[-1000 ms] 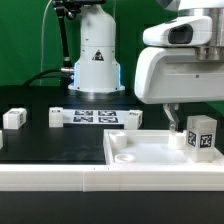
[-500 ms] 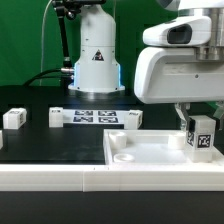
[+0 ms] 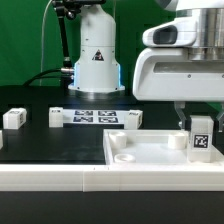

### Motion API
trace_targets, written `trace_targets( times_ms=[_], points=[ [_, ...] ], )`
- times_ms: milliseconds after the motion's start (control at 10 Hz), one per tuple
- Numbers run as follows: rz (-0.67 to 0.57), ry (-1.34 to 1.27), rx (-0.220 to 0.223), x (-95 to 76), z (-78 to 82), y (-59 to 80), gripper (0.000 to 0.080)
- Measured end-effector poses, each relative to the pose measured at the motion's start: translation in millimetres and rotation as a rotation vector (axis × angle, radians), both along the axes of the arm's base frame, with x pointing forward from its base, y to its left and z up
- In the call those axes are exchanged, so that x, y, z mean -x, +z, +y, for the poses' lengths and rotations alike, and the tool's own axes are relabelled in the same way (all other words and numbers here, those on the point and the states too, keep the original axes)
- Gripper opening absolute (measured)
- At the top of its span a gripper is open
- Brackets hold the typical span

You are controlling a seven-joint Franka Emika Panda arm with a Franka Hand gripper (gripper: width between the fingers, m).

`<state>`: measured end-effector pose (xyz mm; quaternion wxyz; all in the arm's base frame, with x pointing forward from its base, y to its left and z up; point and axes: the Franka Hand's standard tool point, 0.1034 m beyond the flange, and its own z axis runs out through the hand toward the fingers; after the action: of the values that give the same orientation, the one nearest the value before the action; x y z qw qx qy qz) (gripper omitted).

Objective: Assemble one leg

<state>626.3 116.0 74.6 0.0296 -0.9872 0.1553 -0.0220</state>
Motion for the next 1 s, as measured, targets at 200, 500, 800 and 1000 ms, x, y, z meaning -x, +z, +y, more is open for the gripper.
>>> trace_targets(
  times_ms=[200, 500, 800, 1000],
  points=[
    [-0.002, -0.191, -0.026, 0.0, -1.7, 0.1, 0.0291],
    [0.014, -0.561, -0.049, 1.0, -1.6, -0.2, 0.0292],
    [0.047, -0.862, -0.056, 1.6, -1.3, -0.3, 0.0292],
    [0.055, -0.920, -0.067, 1.6, -2.5, -0.3, 0.0292]
  ],
)
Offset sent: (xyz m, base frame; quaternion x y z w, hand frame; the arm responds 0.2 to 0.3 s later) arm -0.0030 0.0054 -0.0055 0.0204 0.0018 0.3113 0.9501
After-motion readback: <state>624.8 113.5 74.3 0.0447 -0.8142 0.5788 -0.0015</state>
